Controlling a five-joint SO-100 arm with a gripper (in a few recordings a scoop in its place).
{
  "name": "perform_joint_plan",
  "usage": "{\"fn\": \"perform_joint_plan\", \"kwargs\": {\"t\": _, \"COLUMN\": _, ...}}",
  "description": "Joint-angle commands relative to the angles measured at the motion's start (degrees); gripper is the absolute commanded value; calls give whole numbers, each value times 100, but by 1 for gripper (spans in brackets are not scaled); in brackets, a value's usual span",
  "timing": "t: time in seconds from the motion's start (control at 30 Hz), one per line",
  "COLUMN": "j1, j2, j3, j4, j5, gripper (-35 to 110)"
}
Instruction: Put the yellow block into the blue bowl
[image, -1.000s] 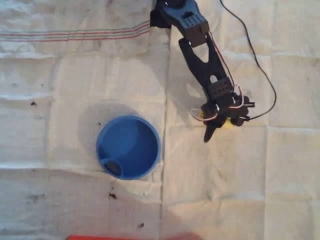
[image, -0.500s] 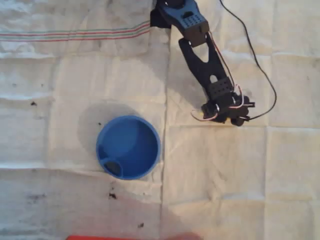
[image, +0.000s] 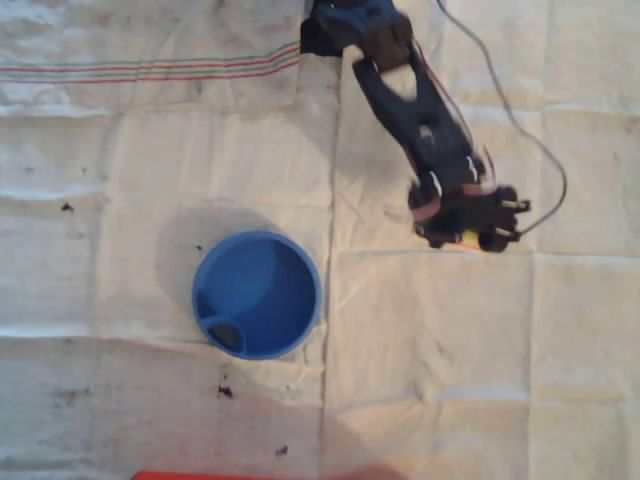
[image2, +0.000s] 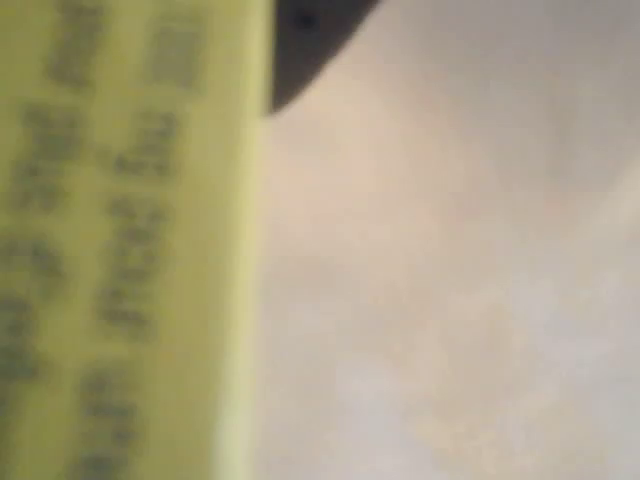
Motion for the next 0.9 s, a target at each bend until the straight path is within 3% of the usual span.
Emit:
{"fn": "perform_joint_plan", "kwargs": {"t": 0.0, "j1": 738, "j2": 958, "j3": -501, "j4": 123, "j5": 70, "gripper": 0}}
{"fn": "perform_joint_plan", "kwargs": {"t": 0.47, "j1": 3305, "j2": 932, "j3": -475, "j4": 123, "j5": -9, "gripper": 0}}
{"fn": "perform_joint_plan", "kwargs": {"t": 0.73, "j1": 4140, "j2": 475, "j3": -501, "j4": 53, "j5": -18, "gripper": 0}}
{"fn": "perform_joint_plan", "kwargs": {"t": 0.87, "j1": 4307, "j2": 79, "j3": -501, "j4": -457, "j5": -18, "gripper": 0}}
